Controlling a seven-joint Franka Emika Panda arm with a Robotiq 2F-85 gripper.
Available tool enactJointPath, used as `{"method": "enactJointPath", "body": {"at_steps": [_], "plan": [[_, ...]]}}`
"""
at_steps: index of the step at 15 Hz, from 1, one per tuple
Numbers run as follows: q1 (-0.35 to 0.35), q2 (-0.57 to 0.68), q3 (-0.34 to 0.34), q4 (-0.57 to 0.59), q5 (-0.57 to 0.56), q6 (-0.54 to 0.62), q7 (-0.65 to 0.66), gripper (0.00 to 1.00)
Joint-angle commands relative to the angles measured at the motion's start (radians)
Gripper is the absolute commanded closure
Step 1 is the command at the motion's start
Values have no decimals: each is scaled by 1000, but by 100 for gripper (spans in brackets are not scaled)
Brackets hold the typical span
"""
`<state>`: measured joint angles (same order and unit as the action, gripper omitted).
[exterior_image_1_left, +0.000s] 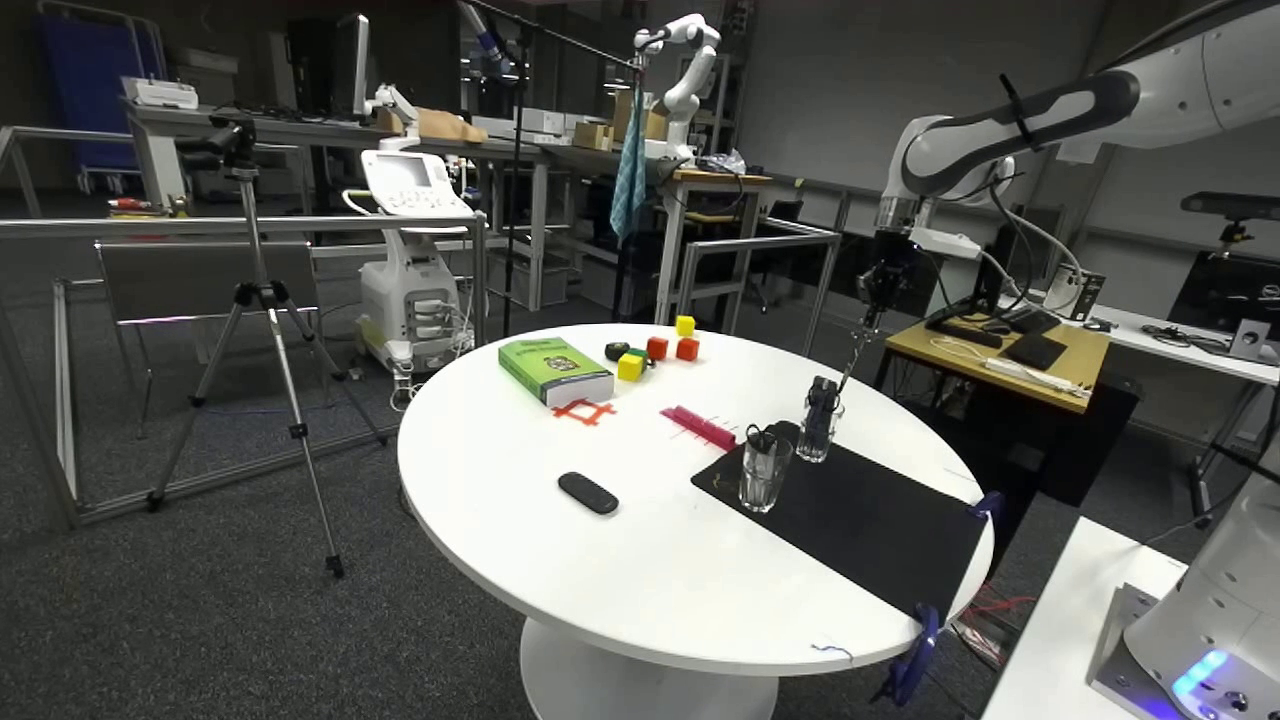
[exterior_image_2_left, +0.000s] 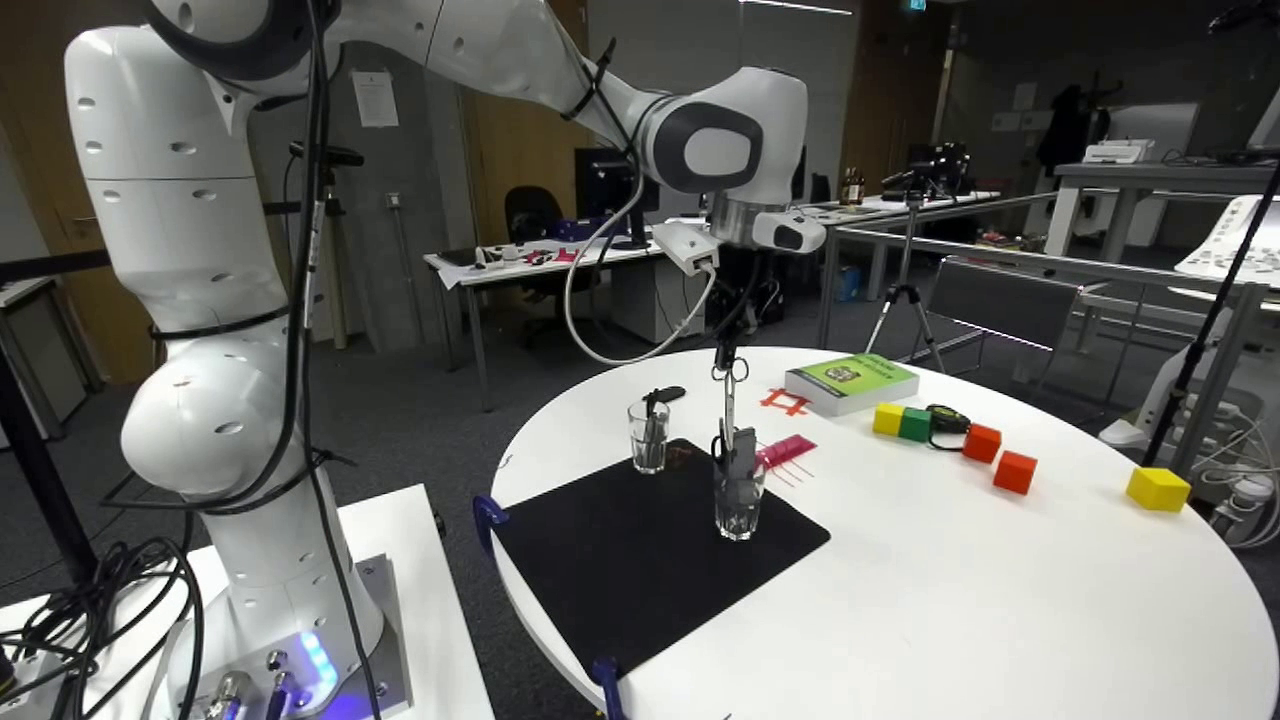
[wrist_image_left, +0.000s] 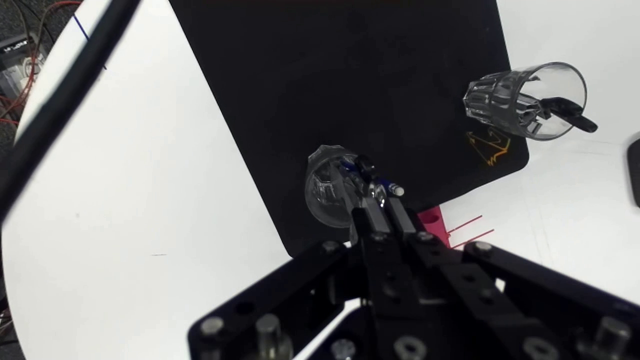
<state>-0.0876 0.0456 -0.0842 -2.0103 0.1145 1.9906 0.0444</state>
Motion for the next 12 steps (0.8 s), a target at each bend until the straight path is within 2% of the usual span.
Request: {"method": "enactJointPath", "body": {"at_steps": [1, 9, 12], "plan": [[1, 12, 2, 46, 18, -58, -14, 99], [7, 15, 5, 59, 24, -75, -20, 99], [7, 10, 3, 61, -11, -83, -2, 99]]}}
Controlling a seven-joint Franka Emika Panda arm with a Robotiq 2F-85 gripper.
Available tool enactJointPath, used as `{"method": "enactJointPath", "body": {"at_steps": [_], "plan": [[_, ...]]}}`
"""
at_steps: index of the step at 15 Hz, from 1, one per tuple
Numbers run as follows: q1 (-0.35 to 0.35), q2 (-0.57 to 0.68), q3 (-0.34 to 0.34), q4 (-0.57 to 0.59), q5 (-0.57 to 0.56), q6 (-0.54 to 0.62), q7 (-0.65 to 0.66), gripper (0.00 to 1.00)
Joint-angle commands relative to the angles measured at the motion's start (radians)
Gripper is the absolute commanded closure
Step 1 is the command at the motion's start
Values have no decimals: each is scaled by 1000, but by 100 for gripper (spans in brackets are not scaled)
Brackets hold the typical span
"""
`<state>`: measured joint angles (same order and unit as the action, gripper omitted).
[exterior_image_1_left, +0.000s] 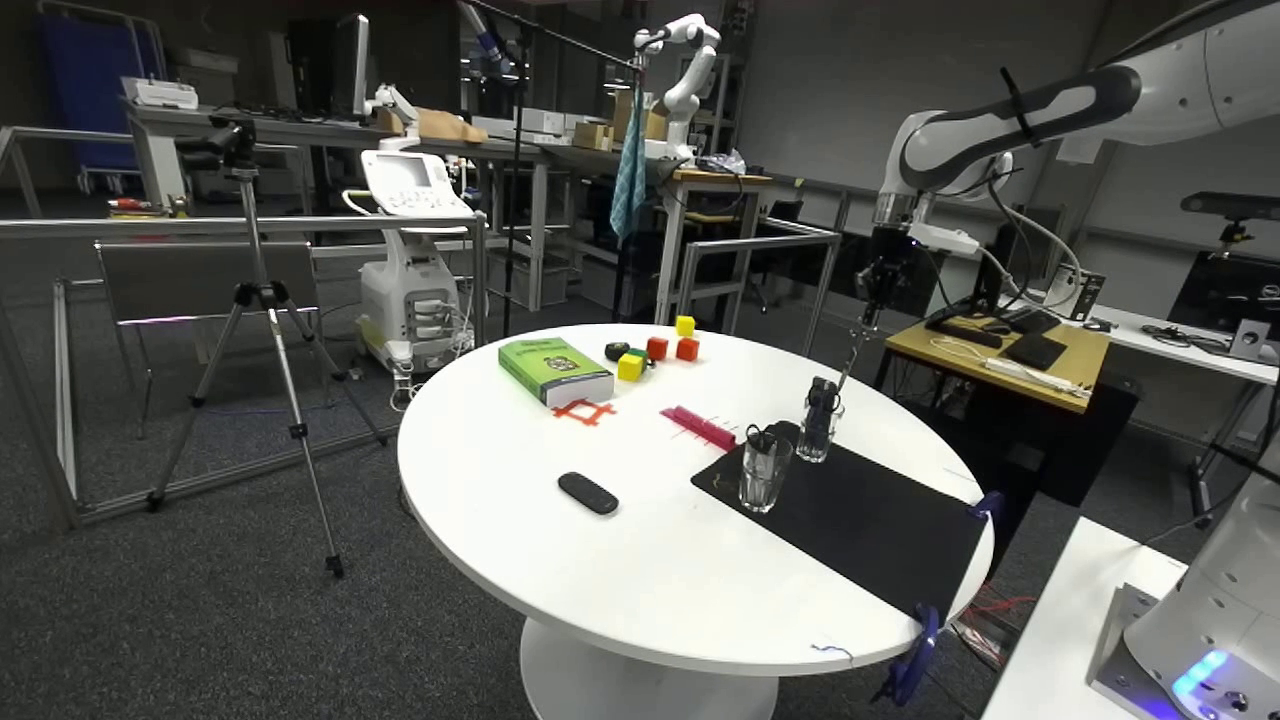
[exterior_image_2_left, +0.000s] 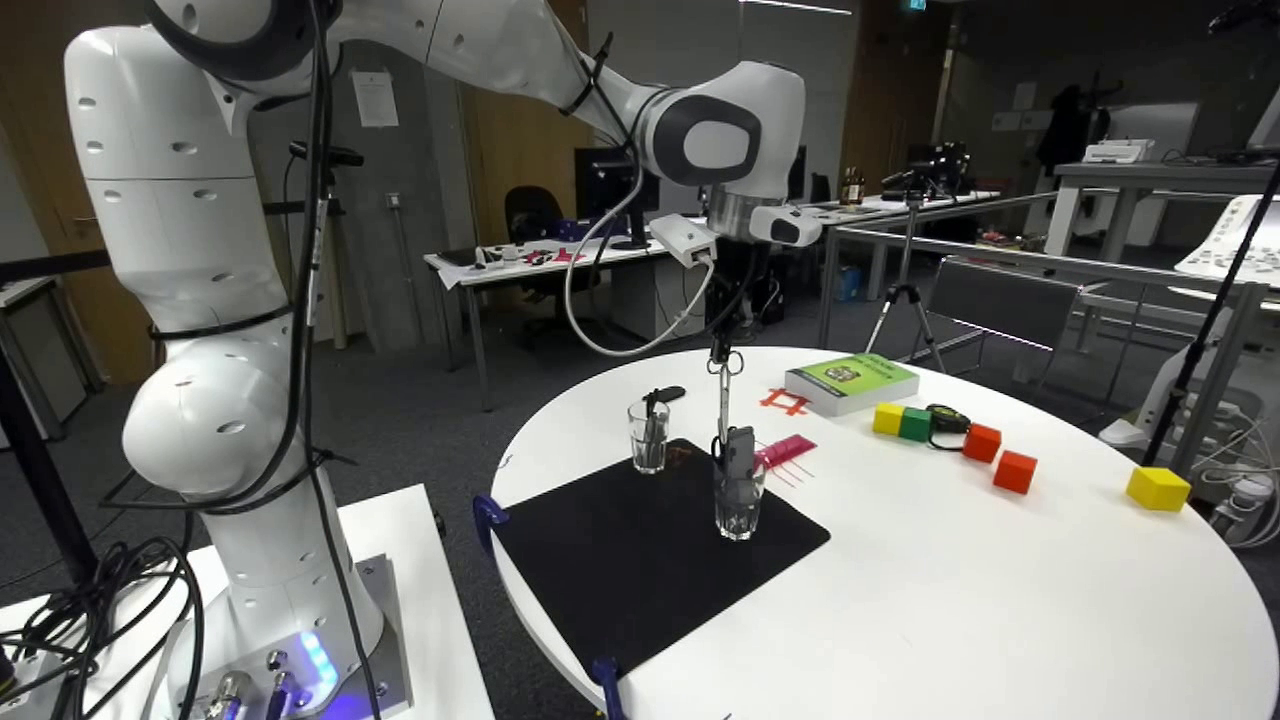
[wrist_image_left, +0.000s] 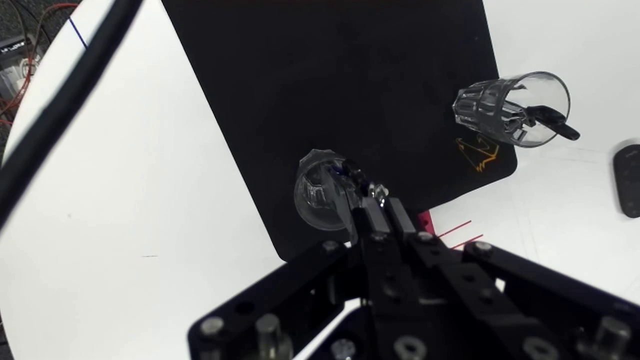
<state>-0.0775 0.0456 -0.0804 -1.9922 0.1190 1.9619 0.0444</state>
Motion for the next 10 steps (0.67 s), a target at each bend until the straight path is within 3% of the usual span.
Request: {"method": "enactJointPath", "body": {"at_steps": [1, 10], "plan": [[-3, 8, -2, 43, -28, -59, 3, 99], [-5, 14, -5, 44, -115, -73, 12, 99]]}}
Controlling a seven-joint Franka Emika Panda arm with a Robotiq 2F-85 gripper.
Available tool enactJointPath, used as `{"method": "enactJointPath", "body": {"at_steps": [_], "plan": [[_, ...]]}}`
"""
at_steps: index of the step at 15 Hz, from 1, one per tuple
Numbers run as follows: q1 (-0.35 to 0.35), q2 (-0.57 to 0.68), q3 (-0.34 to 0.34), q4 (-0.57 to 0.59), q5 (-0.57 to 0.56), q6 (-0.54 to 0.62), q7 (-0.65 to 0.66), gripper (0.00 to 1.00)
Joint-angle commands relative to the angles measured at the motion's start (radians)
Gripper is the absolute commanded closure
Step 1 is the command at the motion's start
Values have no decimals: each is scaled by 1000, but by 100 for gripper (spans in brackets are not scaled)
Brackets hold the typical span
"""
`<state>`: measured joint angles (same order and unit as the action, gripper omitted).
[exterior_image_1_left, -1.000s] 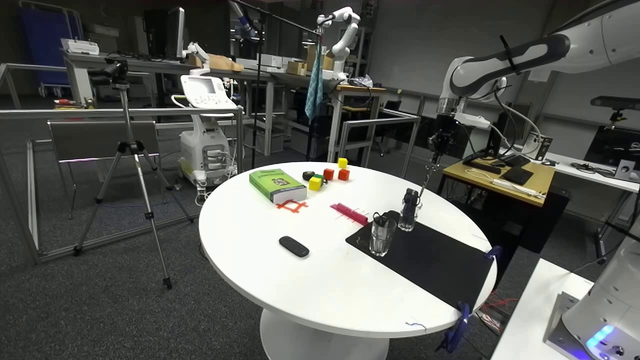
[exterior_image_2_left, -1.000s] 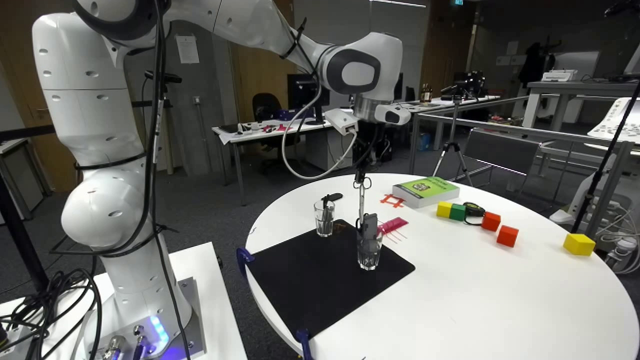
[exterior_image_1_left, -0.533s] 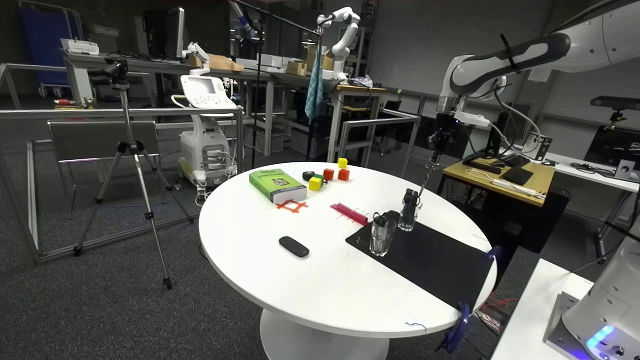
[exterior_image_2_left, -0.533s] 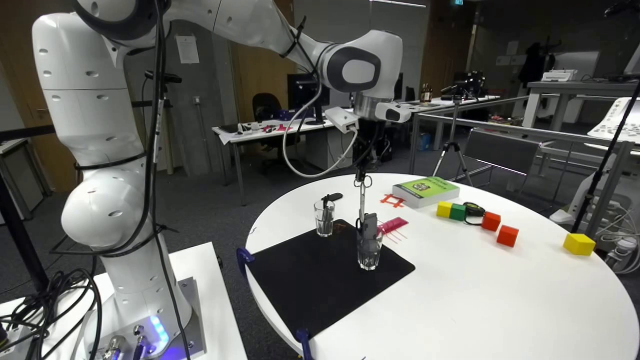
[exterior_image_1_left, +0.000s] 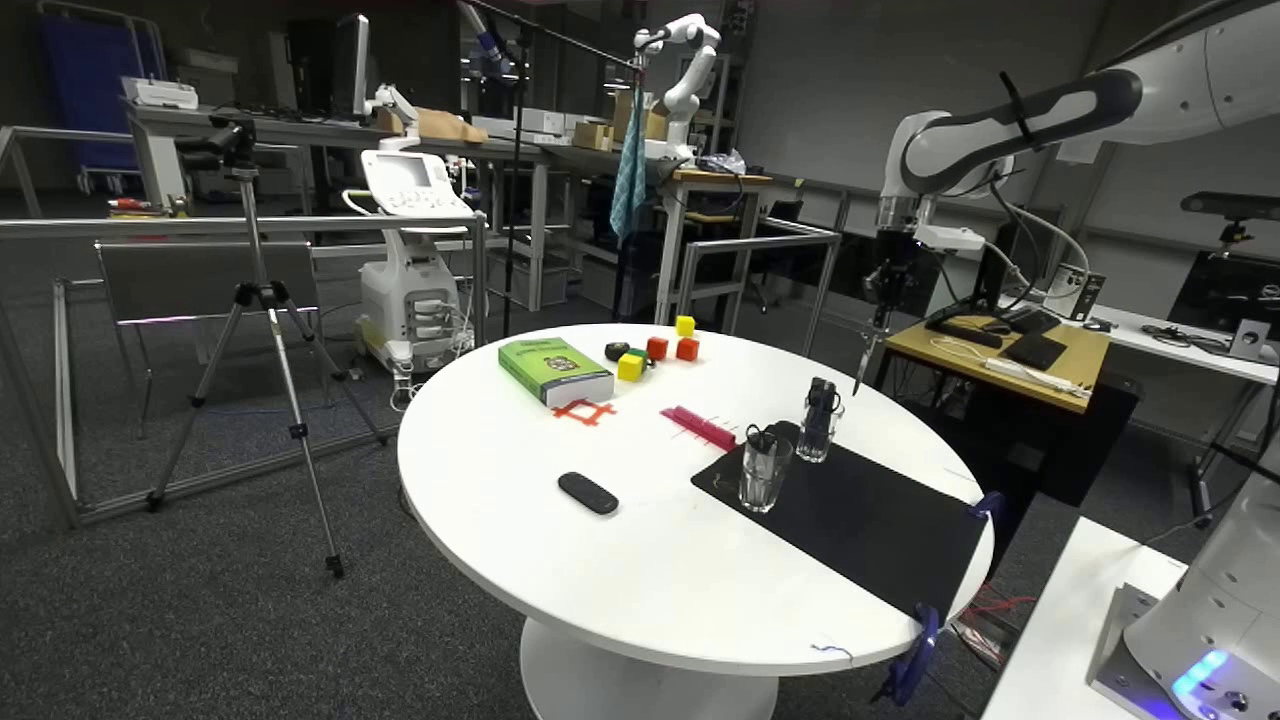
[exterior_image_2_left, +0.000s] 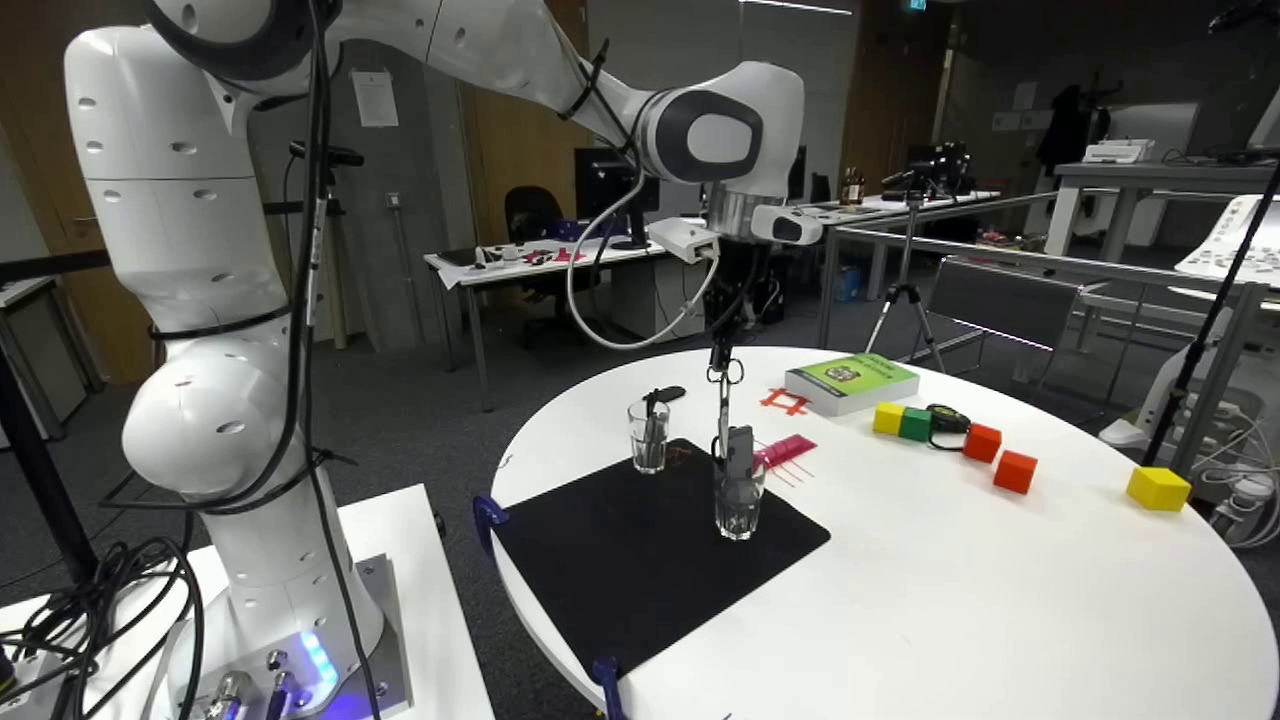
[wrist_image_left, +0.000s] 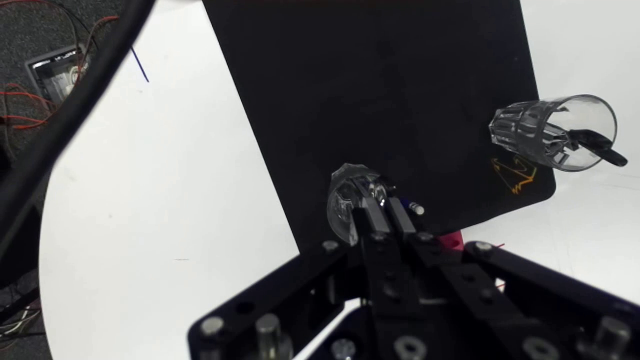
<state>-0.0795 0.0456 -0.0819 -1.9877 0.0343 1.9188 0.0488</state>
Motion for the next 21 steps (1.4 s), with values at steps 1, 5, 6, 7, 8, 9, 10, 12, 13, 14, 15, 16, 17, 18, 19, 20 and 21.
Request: {"method": "enactJointPath", "body": {"at_steps": [1, 5, 6, 7, 8, 9, 10, 12, 13, 14, 15, 16, 17, 18, 19, 20, 21], "plan": [[-4, 16, -4, 40, -29, -23, 2, 99], [-7, 25, -6, 39, -5, 12, -19, 99], [-7, 27, -7, 39, -3, 19, -22, 99], [-7, 30, -7, 39, -6, 26, -22, 99], [-7, 33, -7, 39, -8, 33, -21, 99], [-8, 38, -8, 40, -7, 40, -22, 99], [-8, 45, -8, 41, -6, 49, -21, 99], [-9, 60, -9, 44, -3, 69, -26, 99], [-10, 69, -9, 45, 1, 80, -30, 99], [-10, 76, -9, 48, 6, 90, -34, 99], [-12, 84, -8, 50, 16, 101, -41, 99], [-12, 89, -7, 51, 23, 108, -44, 99], [-12, 95, -7, 56, 30, 107, -46, 99], [-12, 100, -6, 60, 35, 106, -47, 99], [-13, 104, -5, 63, 41, 106, -51, 99], [-14, 108, -5, 66, 47, 107, -54, 99], [-14, 112, -4, 70, 55, 106, -60, 99]]}}
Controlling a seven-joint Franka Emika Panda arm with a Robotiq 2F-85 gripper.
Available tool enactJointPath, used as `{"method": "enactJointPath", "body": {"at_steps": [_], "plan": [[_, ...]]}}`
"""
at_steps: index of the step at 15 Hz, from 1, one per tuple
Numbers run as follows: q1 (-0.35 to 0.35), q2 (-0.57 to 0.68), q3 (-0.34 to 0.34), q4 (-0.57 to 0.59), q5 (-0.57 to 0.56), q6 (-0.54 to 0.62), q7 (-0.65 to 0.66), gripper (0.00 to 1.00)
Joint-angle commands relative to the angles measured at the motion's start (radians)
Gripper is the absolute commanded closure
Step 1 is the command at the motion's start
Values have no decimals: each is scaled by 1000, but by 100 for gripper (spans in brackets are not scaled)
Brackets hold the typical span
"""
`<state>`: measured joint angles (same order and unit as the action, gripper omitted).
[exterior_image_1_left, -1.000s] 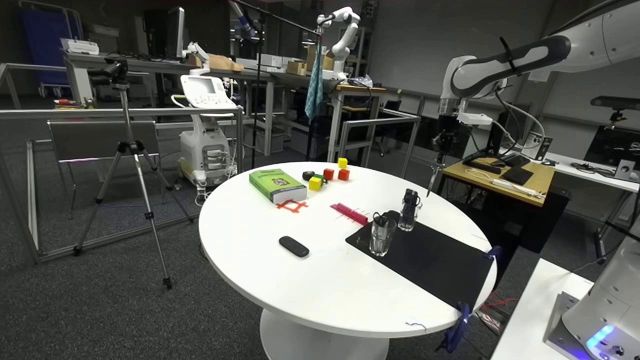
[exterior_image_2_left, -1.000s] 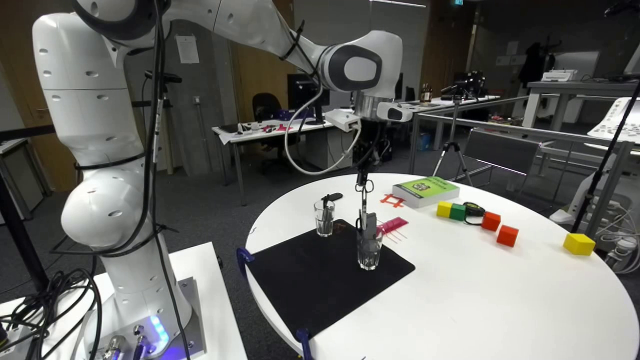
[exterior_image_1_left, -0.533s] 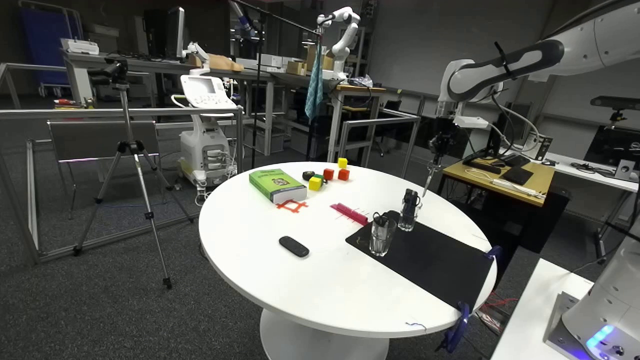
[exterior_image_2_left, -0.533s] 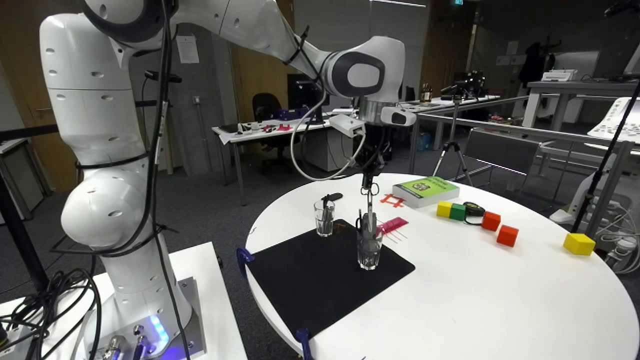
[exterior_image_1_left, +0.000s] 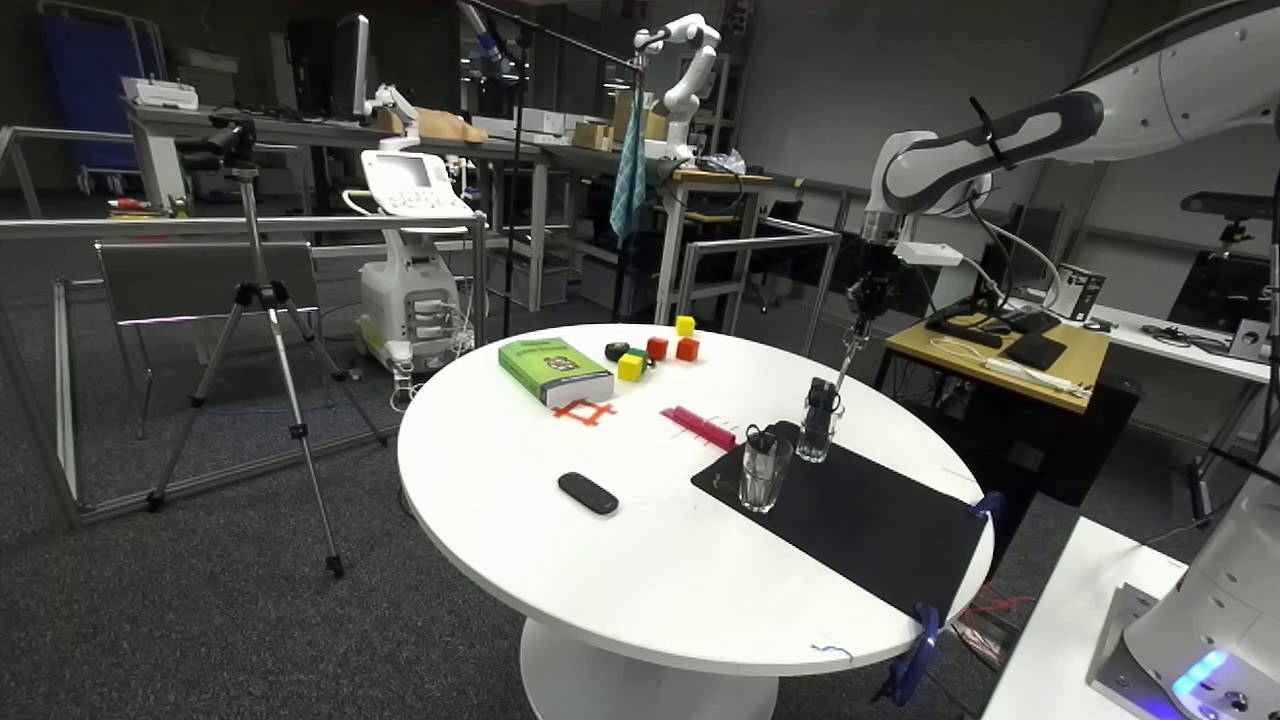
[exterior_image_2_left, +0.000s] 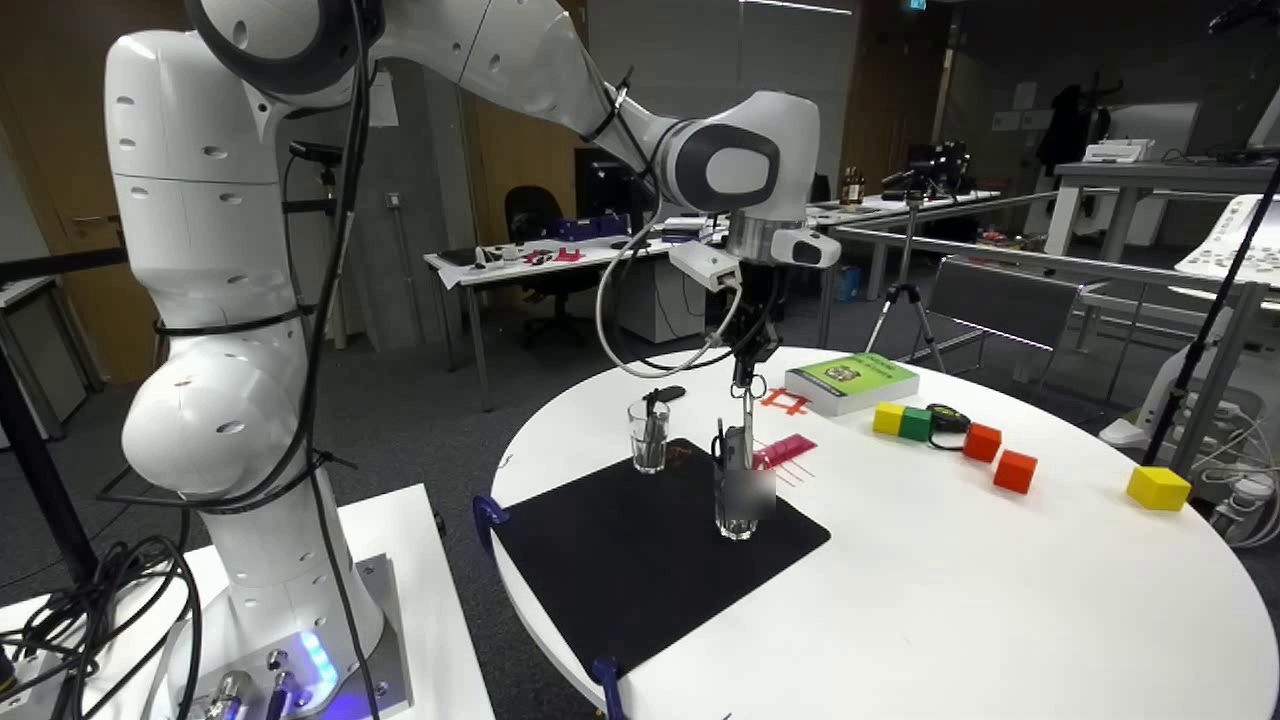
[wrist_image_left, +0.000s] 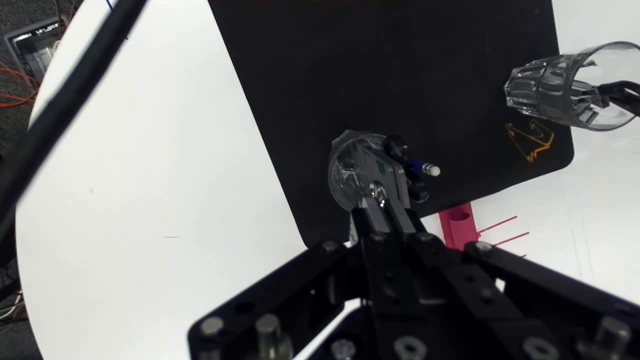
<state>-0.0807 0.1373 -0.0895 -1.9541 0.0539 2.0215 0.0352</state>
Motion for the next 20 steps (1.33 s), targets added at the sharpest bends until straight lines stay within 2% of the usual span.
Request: {"method": "enactJointPath", "body": {"at_steps": [1, 20], "plan": [[-14, 23, 4, 40, 43, 3, -54, 99], [-22, 68, 8, 25, 75, 46, -177, 99]]}}
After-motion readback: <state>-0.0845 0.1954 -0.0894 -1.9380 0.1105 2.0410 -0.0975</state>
